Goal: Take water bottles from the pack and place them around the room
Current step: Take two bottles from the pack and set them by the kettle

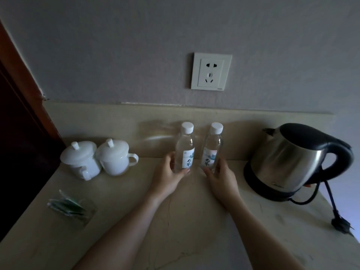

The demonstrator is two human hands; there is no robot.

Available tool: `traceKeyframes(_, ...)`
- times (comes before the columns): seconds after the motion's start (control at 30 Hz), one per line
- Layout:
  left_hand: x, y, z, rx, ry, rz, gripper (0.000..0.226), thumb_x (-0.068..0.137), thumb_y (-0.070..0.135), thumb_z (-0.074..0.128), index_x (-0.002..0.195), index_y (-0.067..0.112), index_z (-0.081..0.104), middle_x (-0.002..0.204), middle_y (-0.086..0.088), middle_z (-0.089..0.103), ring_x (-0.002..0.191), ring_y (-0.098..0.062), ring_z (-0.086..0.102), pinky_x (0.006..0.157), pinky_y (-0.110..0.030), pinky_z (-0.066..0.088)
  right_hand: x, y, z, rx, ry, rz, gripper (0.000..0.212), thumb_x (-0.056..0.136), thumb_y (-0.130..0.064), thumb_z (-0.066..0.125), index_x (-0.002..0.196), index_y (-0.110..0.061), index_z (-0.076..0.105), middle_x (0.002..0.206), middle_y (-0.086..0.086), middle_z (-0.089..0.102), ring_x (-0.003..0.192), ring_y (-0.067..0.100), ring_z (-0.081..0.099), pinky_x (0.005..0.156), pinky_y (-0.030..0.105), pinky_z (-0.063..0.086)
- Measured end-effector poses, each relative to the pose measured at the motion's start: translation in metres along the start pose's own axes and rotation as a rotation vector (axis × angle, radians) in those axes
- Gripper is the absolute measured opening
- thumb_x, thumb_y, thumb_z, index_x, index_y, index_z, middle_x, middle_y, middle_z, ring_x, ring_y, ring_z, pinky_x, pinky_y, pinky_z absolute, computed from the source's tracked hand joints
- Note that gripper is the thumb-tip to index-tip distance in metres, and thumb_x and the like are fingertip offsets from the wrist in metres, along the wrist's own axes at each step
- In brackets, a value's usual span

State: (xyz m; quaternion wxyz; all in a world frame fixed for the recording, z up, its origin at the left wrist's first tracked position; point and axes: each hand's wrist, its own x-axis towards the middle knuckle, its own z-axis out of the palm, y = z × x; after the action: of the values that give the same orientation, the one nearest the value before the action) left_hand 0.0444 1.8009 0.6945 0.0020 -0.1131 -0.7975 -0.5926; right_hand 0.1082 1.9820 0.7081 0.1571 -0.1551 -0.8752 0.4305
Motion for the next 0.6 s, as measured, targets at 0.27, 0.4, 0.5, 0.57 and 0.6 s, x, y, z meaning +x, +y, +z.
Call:
traceKeyframes(0.27,0.012,0.0,0.006,0.107,0.016,0.151,0.052,0.074,0.037,0.074,0.122,0.021,0.062,0.112,0.003,0.057,0.106,-0.013,0.061,0.095,-0.04,0.052,0.011,-0.001,0.005,-0.039,-0.029,-0.05,0.027,0.091,-0.036,0.065,0.116,-0.03,0.056,0.098,-0.015,0.067,0.088,0.01,0.065,0.068,0.026,0.042)
traceKeyframes(0.4,0.018,-0.005,0.01,0.094,0.032,0.153,0.047,0.077,0.022,0.08,0.121,0.021,0.063,0.113,0.001,0.062,0.106,-0.014,0.063,0.095,-0.04,0.052,0.012,-0.003,0.006,-0.061,-0.033,-0.066,0.033,0.092,-0.036,0.064,0.123,-0.027,0.055,0.11,-0.008,0.071,0.098,0.016,0.066,0.073,0.028,0.046)
traceKeyframes(0.5,0.021,-0.009,0.012,0.11,0.046,0.183,0.047,0.077,0.019,0.081,0.12,0.019,0.063,0.111,0.002,0.061,0.104,-0.014,0.063,0.094,-0.036,0.052,0.013,-0.001,0.007,-0.083,-0.023,-0.09,0.036,0.093,-0.035,0.063,0.126,-0.025,0.054,0.115,-0.005,0.071,0.101,0.02,0.067,0.074,0.029,0.047)
traceKeyframes(0.57,0.022,-0.01,0.012,0.121,0.052,0.195,0.045,0.077,0.018,0.081,0.119,0.019,0.064,0.11,0.002,0.061,0.104,-0.014,0.063,0.094,-0.033,0.051,0.014,0.0,0.008,-0.094,-0.024,-0.097,0.036,0.093,-0.035,0.063,0.126,-0.025,0.054,0.115,-0.004,0.071,0.101,0.021,0.067,0.073,0.028,0.046)
traceKeyframes(0.6,0.023,-0.011,0.012,0.123,0.05,0.196,0.045,0.077,0.019,0.081,0.118,0.019,0.064,0.11,0.001,0.061,0.104,-0.014,0.063,0.093,-0.032,0.051,0.015,0.002,0.008,-0.098,-0.024,-0.098,0.036,0.093,-0.034,0.063,0.126,-0.025,0.054,0.114,-0.004,0.071,0.1,0.02,0.067,0.073,0.028,0.046)
